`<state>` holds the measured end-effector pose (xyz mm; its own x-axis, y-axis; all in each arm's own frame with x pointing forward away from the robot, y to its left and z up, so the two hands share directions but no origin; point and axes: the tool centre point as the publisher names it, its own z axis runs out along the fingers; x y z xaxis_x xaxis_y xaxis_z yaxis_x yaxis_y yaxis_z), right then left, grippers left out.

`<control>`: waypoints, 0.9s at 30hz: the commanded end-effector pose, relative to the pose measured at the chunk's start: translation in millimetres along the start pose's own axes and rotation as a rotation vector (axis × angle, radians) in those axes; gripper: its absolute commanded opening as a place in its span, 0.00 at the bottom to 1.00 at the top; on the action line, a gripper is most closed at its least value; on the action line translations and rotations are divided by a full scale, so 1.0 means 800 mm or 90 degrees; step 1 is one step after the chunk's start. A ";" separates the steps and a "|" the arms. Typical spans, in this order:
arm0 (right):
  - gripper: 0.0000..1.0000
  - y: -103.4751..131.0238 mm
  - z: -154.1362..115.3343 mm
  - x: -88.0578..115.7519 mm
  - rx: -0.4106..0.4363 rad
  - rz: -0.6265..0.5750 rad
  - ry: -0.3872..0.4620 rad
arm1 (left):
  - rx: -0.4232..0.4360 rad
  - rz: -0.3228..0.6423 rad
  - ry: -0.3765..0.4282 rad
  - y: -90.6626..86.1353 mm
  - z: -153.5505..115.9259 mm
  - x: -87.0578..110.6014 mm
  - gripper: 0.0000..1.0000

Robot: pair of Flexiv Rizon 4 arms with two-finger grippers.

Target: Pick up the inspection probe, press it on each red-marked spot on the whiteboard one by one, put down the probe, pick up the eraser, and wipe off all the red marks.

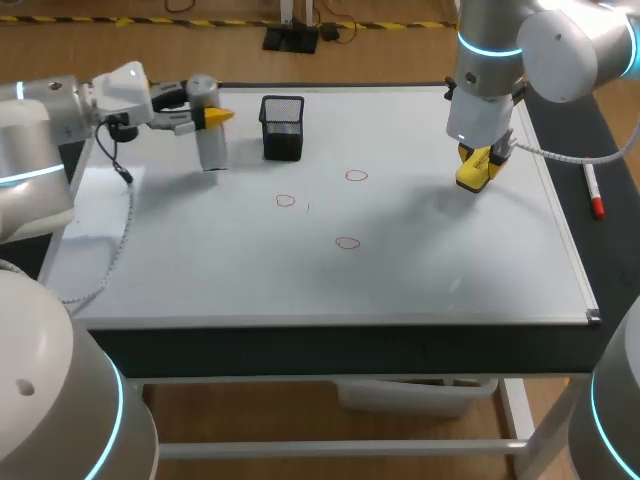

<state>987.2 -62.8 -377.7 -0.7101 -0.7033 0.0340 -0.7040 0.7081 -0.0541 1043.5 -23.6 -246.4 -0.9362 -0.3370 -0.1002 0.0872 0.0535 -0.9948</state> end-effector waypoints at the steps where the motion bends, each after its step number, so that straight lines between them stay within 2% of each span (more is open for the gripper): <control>1: 0.00 0.000 -0.002 0.001 0.002 -0.001 0.002 | -0.003 0.001 -0.028 -0.002 -0.016 -0.002 0.00; 12: 0.00 0.000 -0.002 0.001 0.002 -0.001 0.002 | -0.012 -0.013 -0.094 0.009 -0.062 -0.035 0.00; 20: 0.00 0.000 -0.002 0.001 0.002 -0.001 0.002 | -0.016 -0.021 -0.119 0.009 -0.080 -0.038 0.00; 27: 0.00 0.003 -0.003 -0.004 0.002 -0.010 0.004 | -0.016 -0.021 -0.119 0.009 -0.080 -0.038 0.00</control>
<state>987.4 -61.5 -377.5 -0.7027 -0.7107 0.0338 -0.7114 0.7008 -0.0536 1052.4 48.5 -250.9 -0.8617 -0.5026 -0.0699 0.0452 0.0612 -0.9971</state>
